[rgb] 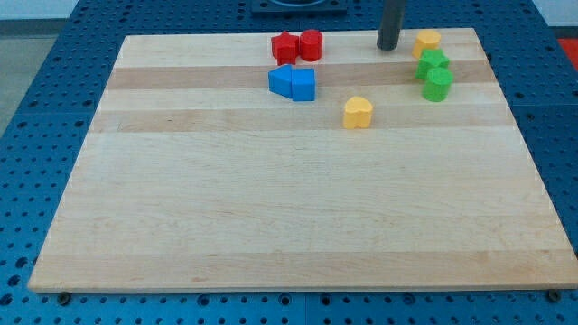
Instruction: Slide the yellow hexagon left a bit
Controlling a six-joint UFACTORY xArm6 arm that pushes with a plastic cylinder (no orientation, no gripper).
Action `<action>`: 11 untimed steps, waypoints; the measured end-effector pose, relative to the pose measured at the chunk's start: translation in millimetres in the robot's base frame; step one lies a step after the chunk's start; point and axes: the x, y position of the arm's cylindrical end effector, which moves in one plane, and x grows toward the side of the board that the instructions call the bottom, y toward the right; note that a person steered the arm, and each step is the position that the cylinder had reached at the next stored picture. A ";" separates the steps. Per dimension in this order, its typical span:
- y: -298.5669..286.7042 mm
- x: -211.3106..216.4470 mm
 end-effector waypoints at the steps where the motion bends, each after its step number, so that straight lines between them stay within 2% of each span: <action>1: 19.1 -14.3; 4: 82.3 -24.5; 8: 82.2 24.3; 11: 61.0 26.6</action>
